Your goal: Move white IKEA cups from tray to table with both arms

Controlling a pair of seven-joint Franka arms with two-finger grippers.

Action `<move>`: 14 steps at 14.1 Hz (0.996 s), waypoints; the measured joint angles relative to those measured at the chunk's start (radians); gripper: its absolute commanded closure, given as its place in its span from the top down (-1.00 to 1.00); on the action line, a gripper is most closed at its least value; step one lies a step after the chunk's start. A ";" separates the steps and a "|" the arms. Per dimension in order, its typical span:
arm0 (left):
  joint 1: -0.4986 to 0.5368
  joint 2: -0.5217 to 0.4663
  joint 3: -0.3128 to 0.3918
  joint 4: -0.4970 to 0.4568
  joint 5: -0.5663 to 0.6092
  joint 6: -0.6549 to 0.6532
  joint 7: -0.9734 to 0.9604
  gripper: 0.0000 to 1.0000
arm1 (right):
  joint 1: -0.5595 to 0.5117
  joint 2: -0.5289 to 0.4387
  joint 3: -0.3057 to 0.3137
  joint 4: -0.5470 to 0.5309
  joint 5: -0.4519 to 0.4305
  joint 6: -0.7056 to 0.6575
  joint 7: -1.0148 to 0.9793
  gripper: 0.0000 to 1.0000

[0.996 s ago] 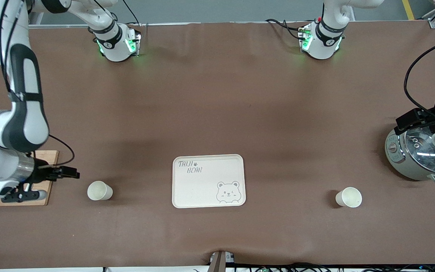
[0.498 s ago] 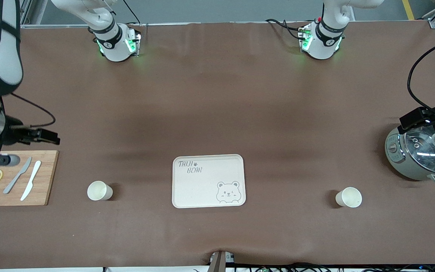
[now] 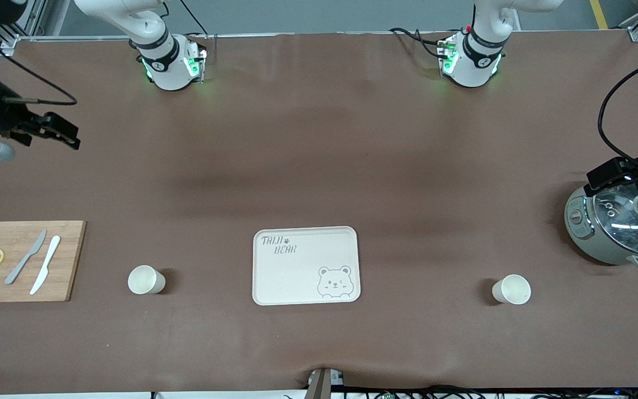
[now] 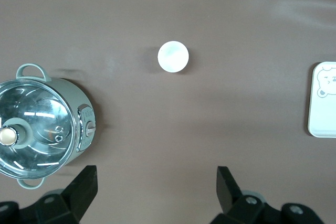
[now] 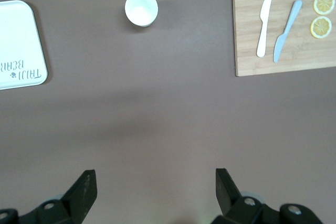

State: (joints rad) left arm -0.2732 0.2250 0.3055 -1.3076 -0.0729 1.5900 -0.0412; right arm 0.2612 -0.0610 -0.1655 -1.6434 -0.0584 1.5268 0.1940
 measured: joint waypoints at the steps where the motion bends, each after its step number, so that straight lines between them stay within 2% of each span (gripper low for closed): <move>1: 0.000 0.000 0.000 0.000 0.000 0.000 0.000 1.00 | 0.007 -0.002 0.005 -0.004 -0.005 0.005 0.015 1.00; 8: 0.000 0.000 0.000 0.000 0.000 0.000 0.000 1.00 | 0.034 0.001 0.009 -0.016 -0.005 0.121 0.019 1.00; 14: 0.000 0.000 0.000 0.000 0.000 0.000 0.000 1.00 | 0.036 -0.008 0.009 -0.015 0.007 0.135 0.019 1.00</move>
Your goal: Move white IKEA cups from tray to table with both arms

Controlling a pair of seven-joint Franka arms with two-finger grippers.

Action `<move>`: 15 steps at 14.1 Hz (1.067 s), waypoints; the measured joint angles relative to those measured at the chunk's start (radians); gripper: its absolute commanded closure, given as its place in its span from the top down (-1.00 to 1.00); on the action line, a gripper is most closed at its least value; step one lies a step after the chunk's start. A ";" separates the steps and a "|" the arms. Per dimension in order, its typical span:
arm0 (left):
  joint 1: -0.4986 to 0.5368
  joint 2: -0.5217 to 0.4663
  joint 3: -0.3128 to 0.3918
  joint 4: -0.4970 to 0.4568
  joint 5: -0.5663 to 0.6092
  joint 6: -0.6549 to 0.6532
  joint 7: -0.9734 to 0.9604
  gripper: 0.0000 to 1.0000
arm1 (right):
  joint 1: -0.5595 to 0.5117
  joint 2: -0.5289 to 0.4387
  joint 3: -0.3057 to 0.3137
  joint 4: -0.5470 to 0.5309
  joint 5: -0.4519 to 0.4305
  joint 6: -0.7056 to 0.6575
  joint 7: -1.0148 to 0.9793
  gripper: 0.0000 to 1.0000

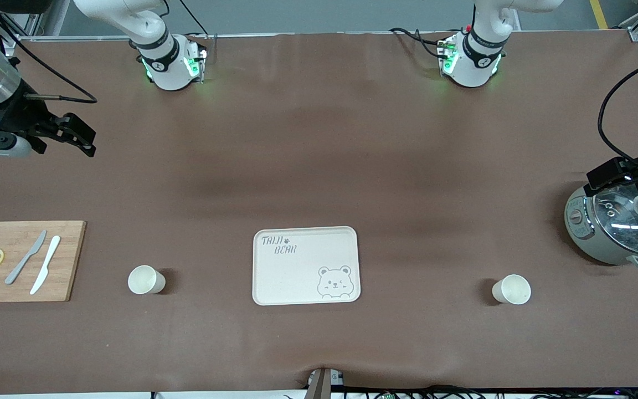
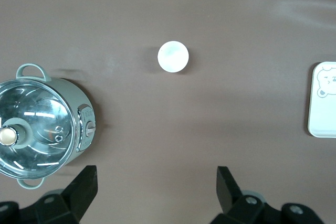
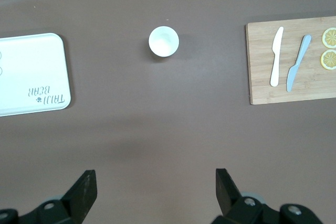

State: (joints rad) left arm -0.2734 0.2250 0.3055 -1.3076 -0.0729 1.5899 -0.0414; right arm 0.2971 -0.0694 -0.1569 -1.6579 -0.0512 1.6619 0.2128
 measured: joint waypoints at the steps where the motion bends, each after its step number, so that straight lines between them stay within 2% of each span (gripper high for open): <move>1: 0.000 0.000 0.000 0.000 0.000 0.000 0.000 1.00 | 0.000 0.000 0.000 0.000 0.001 0.003 0.000 1.00; 15: 0.000 0.000 0.000 0.000 0.000 0.000 0.000 1.00 | 0.000 0.000 -0.006 -0.003 0.002 0.027 0.000 1.00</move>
